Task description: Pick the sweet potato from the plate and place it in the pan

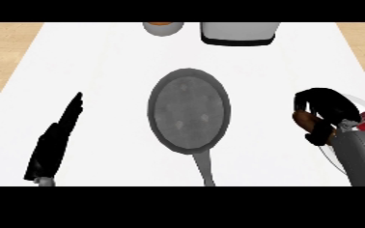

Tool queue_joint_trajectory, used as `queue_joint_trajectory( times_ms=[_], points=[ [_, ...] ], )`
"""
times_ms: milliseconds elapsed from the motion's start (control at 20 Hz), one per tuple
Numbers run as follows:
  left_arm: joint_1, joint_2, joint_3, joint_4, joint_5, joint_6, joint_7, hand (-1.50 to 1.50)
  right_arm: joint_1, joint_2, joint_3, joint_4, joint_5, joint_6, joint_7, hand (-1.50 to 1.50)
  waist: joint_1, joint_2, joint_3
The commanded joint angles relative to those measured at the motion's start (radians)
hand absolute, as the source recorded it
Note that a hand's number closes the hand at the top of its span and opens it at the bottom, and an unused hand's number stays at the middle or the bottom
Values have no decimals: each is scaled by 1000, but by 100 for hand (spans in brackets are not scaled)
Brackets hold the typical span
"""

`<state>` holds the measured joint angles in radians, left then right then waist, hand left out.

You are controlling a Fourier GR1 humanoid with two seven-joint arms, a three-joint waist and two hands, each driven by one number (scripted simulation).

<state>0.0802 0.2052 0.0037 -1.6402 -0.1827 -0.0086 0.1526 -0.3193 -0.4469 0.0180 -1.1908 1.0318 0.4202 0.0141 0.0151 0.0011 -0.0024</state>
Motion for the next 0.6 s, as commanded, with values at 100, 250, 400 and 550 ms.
queue_joint_trajectory(
  times_ms=[100,250,400,550],
  points=[
    [13,-4,-1,11,-6,1,-18,0,-139,-11,-82,-71,-80,-176,-183,150,3,0,4],
    [8,18,27,28,12,-14,-32,0,-162,32,-107,-148,-135,-263,-259,150,-3,-3,4],
    [-21,-24,-8,-23,-18,22,38,0,-177,57,-88,-201,-150,-272,-287,150,-9,-3,3],
    [-16,-34,-25,4,-41,25,18,0,-234,140,-46,-220,-151,-263,-234,150,-7,-1,2]
  ],
)
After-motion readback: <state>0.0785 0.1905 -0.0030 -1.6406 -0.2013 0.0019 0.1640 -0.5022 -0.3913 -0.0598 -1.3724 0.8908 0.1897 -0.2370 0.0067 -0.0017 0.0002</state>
